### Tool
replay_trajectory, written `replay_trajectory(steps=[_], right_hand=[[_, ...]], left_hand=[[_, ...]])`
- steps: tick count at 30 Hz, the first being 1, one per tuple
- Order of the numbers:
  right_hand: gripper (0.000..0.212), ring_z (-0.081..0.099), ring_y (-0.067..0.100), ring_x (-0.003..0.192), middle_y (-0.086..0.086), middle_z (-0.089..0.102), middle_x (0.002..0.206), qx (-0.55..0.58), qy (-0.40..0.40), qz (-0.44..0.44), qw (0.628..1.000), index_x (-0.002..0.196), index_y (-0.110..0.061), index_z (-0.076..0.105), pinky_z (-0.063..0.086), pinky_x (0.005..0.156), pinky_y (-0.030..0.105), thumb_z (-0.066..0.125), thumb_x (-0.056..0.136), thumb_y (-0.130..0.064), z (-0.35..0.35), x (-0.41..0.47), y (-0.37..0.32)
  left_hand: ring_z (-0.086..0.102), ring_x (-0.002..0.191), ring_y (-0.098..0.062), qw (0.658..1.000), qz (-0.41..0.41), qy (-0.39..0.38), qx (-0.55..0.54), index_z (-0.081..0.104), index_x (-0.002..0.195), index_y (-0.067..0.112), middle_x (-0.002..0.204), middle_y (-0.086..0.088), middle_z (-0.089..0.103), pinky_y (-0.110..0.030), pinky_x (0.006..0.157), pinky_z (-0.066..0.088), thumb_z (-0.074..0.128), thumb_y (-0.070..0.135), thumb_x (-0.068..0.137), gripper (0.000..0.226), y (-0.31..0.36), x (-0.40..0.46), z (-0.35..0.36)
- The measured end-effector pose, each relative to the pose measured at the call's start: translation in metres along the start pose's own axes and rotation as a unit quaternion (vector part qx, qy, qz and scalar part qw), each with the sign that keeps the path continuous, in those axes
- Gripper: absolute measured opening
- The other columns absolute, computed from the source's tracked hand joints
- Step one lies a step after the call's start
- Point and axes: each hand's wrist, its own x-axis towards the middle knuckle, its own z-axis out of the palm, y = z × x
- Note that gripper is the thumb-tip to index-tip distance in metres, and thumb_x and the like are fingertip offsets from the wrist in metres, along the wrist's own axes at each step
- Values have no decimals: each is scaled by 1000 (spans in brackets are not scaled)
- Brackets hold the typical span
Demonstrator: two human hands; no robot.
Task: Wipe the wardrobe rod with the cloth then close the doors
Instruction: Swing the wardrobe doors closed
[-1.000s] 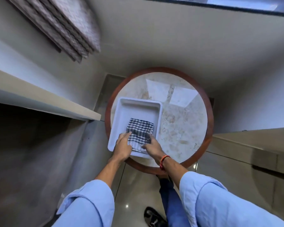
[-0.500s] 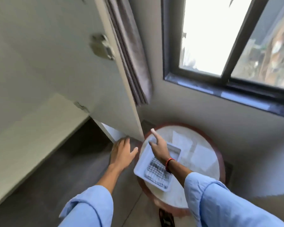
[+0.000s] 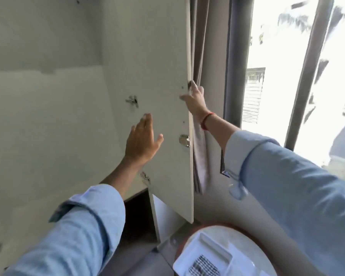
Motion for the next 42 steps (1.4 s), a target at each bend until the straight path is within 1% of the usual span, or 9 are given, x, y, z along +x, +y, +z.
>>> replay_trajectory(steps=[6,11,15,19,27,33,36,40,42], right_hand=[[74,38,38,130,15,37,144,-109,32,-51,992,146,-10,34,35,112,48,53,75,0,31,-42,-17],[68,40,31,138,5,31,160,-187,9,-235,954,139,-14,43,38,108,46,71,79,-27,75,-63,-39],[99,24,28,151,4,18,166,-196,-42,-318,927,155,-14,23,29,120,46,77,76,-42,120,-59,-57],[113,11,31,154,3,5,168,-160,-103,-344,919,158,-19,3,20,122,54,79,76,-38,188,-62,-86],[115,8,37,154,9,-3,168,-188,-166,-342,906,157,-10,-2,22,119,62,80,78,-18,278,-55,-118],[115,8,40,153,10,-3,168,-195,-157,-343,905,157,-8,0,24,118,62,81,75,-13,306,-45,-113],[112,8,40,153,11,-3,168,-200,-147,-371,895,157,-8,1,24,118,63,79,78,-22,320,-39,-105],[98,12,39,153,10,-1,168,-213,-158,-413,871,157,-8,6,24,119,61,68,87,-34,315,-32,-121],[87,17,39,151,12,2,168,-262,-127,-371,882,157,-6,11,25,116,61,59,91,-37,316,7,-92]], left_hand=[[37,140,-35,997,-39,44,46,24,150,1,156,-19,32,-48,115,31,58,35,90,77,-39,-29,-76],[34,143,-34,987,-114,60,92,23,151,1,157,-19,30,-48,118,29,56,35,92,76,-91,-66,-129],[28,147,-28,973,-143,93,158,17,154,3,161,-17,25,-46,120,26,53,36,93,78,-125,-102,-178],[21,151,-22,933,-182,153,269,10,155,5,164,-12,17,-42,122,22,51,36,94,80,-155,-142,-252],[12,152,-25,804,-289,249,456,3,154,6,165,-15,7,-50,122,18,50,39,89,87,-176,-198,-370],[15,151,-32,828,-490,236,134,-7,155,20,166,-7,5,-50,120,23,67,35,84,103,-223,-218,-395],[22,149,-32,824,-458,318,99,0,155,22,165,-5,12,-48,117,32,67,32,81,100,-229,-215,-380],[15,152,-24,844,-349,368,176,2,154,25,165,-2,12,-49,121,25,58,40,88,88,-218,-221,-351],[11,152,-16,897,-270,310,161,3,155,24,165,1,10,-45,124,17,46,49,96,77,-238,-172,-298]])
